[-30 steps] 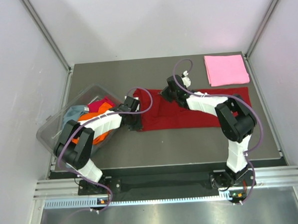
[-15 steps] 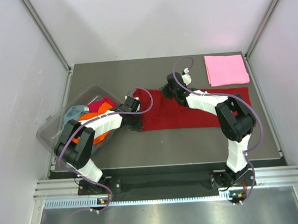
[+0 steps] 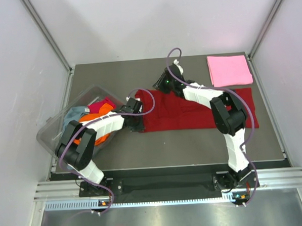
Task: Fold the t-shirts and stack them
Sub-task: Fold the tshirt
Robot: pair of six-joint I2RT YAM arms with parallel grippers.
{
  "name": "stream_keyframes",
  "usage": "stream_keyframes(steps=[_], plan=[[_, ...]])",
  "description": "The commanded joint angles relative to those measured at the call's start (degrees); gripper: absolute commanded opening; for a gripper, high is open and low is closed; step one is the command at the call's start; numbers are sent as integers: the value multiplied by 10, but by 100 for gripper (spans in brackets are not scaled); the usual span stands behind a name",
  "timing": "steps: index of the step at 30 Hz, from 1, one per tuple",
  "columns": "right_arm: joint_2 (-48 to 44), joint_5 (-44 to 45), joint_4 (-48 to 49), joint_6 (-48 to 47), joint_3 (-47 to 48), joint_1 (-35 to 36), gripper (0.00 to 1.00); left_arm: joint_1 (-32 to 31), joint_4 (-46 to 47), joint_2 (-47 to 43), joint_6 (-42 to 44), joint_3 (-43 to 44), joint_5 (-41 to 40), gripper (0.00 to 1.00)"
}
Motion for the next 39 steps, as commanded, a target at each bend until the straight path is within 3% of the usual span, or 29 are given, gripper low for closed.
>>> stream_keyframes(steps=[1,7,12,19,24,39], plan=[[-19,-94,-17,-127,46,-31,31,0,-9,-6,-17,4,-20,8],[-73,-152,-38,-207,12,-78,34,0,-38,-14,-6,64,-21,11],[-67,-211,-108,-303,24,-107,27,2,-69,2,24,180,-21,17],[-29,-223,-215,-396,61,-131,32,14,-89,84,60,337,-8,24],[-10,-220,-252,-439,76,-132,33,29,-60,143,81,384,75,25],[24,-178,-269,-456,65,-133,34,59,-10,258,118,444,158,31]])
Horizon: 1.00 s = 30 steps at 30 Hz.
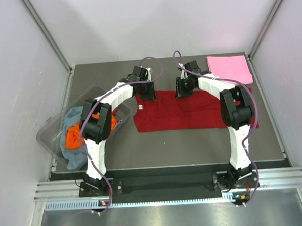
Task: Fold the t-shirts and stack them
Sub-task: Fold the tshirt
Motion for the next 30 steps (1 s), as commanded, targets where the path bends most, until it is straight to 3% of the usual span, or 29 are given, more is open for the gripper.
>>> stream_keyframes(steps=[1,17,21,26,30], plan=[[1,14,7,-14,4,-3,34,3,48,6,32,42,25,32],[9,-24,40,-18,-26,-6,33,3,53,75,76,96,41,35],[19,-28,46,-15,-20,-11,26,3,66,79,84,99,64,36],[-1,-12,52,-11,-29,-18,1,3,69,87,88,103,79,37],[-45,5,87,2,-64,-25,0,3,78,88,90,101,95,37]])
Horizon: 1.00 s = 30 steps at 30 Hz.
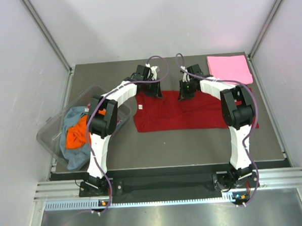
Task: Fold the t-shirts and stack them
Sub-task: Fold the tshirt
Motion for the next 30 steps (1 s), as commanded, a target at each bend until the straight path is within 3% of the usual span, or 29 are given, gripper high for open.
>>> stream_keyframes(steps=[1,30], plan=[[-61,23,41,8,-23,-13,0,1,37,2,13,21,31,37],[-122,71,73,39,-108,-14,0,2,22,50,38,68,-12,38]])
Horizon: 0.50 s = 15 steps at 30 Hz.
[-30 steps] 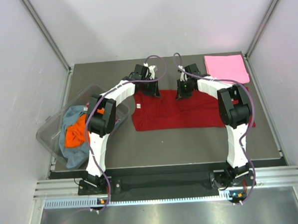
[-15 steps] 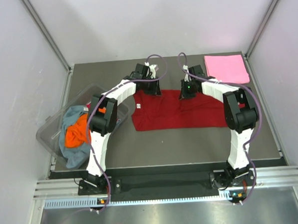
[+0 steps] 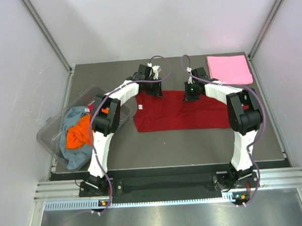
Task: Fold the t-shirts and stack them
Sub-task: Fold the tshirt
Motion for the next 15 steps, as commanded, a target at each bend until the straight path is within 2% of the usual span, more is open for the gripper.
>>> stream_keyframes(steps=[1,10,13,15], plan=[[-40,8,27,3,-2,-7,0,2,16,13,10,24,0,38],[-38,6,22,1,6,-8,0,2,13,32,9,42,9,35],[-38,4,22,0,8,-8,0,2,14,30,6,43,16,24],[-37,4,22,0,9,-8,0,2,16,26,1,45,29,13]])
